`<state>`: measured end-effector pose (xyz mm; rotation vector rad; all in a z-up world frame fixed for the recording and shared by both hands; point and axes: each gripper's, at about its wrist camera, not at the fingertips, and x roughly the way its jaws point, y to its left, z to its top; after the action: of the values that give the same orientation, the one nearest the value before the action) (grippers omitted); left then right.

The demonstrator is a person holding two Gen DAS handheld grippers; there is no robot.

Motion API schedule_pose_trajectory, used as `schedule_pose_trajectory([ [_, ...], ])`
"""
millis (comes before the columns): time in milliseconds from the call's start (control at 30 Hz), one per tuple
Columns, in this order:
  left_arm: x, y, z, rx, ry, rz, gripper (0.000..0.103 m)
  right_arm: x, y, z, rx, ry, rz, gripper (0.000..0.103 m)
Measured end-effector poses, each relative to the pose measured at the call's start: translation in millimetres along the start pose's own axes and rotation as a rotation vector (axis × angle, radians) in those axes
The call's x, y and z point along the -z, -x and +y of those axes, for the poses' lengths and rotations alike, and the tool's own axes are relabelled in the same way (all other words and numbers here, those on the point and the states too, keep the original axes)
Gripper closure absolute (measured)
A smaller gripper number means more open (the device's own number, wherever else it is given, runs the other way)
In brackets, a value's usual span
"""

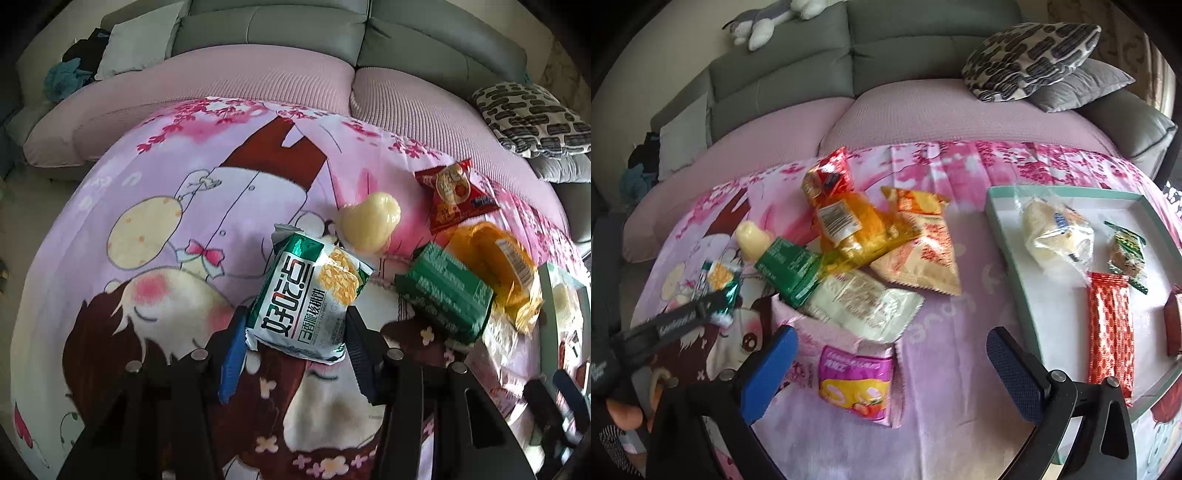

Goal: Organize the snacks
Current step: 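Grasp the green-white biscuit pack with the left gripper while the right moves toward the pink pack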

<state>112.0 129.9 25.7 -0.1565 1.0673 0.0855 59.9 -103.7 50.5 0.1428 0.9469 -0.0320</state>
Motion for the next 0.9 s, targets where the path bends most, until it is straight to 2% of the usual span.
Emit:
schedule_pose_trajectory([
  [167,16,6,-3,-0.016,-0.021,0.023,0.051,-1,-3,-16,0.049,-0.048,0.009,0.0],
  [367,35,15,-10,-0.005,-0.035,0.037,0.051,2,-6,-12,0.077,0.024,0.046,0.001],
  [533,40,17,-19,-0.001,-0.063,0.039,0.051,6,-6,-11,0.074,0.054,0.077,0.001],
  [900,42,14,-23,-0.002,-0.069,0.044,0.051,5,3,-4,0.014,0.089,0.063,0.001],
])
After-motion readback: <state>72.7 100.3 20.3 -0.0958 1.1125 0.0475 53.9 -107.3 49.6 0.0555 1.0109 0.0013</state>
